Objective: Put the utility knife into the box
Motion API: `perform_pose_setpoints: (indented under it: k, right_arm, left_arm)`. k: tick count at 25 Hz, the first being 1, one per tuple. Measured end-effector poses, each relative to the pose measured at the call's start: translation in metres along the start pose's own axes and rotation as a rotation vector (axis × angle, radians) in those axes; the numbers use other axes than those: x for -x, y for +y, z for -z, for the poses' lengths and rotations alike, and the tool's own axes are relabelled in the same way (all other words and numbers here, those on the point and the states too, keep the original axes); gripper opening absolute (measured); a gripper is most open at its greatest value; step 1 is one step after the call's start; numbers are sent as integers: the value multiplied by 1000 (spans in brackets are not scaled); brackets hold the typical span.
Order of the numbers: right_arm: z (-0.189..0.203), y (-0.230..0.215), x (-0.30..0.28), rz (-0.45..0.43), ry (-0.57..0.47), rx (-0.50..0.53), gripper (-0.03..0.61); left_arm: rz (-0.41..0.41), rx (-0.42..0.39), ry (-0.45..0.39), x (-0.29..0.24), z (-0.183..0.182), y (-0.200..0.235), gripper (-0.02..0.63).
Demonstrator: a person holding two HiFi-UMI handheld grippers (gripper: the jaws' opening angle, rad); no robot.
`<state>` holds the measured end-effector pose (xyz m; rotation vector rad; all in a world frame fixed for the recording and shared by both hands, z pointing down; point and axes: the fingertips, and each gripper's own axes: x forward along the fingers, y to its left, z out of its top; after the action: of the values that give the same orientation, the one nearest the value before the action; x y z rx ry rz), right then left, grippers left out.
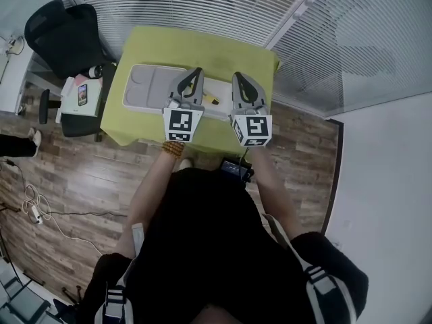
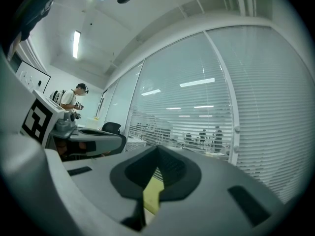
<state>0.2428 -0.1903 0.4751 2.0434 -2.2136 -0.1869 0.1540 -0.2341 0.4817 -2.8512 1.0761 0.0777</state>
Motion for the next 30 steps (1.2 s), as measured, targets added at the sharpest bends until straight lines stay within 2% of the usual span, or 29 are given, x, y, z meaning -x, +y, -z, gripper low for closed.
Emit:
perform_pose_setpoints:
  k: [10, 20, 24, 30]
  right_arm:
    - [2, 5, -7, -2, 33, 19, 0]
    - [-5, 36, -5, 38, 42, 10, 0]
    - [-10, 59, -9, 7, 45, 17, 0]
    - [-13, 102, -29, -81, 40, 14, 0]
  left_arm:
    - [-3, 0, 2, 2, -1, 7, 12]
    - [26, 30, 25, 39, 11, 25, 12]
    - [12, 35, 38, 59, 17, 36, 12]
    - [-69, 36, 39, 87, 18, 78, 12]
